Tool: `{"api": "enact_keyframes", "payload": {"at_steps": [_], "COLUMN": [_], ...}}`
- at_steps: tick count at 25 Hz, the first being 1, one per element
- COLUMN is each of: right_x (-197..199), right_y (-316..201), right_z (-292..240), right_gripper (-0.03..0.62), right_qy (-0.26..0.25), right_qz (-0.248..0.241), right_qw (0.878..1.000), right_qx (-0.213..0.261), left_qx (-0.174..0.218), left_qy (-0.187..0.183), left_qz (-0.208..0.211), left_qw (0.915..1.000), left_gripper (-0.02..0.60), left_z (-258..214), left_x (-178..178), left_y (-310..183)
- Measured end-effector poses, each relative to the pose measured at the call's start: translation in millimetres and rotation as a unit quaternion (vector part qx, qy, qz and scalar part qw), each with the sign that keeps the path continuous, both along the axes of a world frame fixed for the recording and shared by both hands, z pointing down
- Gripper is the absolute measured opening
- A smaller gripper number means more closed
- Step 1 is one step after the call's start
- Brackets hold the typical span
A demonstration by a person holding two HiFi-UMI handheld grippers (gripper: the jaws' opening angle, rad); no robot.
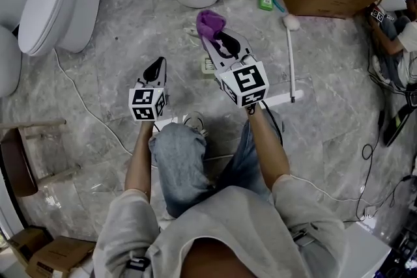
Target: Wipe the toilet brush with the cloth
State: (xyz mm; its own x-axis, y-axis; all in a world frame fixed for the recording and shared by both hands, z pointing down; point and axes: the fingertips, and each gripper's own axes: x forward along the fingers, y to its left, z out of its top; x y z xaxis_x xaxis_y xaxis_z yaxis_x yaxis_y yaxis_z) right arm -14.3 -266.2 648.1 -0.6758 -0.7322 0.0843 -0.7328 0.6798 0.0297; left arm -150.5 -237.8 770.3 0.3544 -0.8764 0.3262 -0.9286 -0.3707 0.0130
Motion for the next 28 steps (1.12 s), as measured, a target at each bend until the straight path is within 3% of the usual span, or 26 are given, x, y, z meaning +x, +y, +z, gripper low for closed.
{"api": "enact_keyframes", "payload": {"at_steps": [6,16,22,28], "right_x": [-22,19,36,43], "right_y": [2,1,-2,3], "right_z": [27,123,190,259], "right_gripper": [0.107,0.107,0.107,0.109], "right_qy": [0.048,0.083,0.101,0.114], "right_qz": [-0.014,0.031,0.052,0.056], "right_qw": [0.999,0.990,0.977,0.957], "right_qx": [-0.016,-0.108,-0.179,-0.262], "left_qx": [-0.002,-0.006,-0.008,-0.016], "left_qy": [0.001,0.004,0.007,0.011], "left_qz": [0.003,0.003,0.008,0.004], "left_qw": [1.0000,1.0000,0.9999,0.9998], "left_gripper": [0.021,0.022,0.021,0.021], "left_z": [2,8,13,22], "left_x": [5,3,8,2], "left_y": [2,-1,0,0]}}
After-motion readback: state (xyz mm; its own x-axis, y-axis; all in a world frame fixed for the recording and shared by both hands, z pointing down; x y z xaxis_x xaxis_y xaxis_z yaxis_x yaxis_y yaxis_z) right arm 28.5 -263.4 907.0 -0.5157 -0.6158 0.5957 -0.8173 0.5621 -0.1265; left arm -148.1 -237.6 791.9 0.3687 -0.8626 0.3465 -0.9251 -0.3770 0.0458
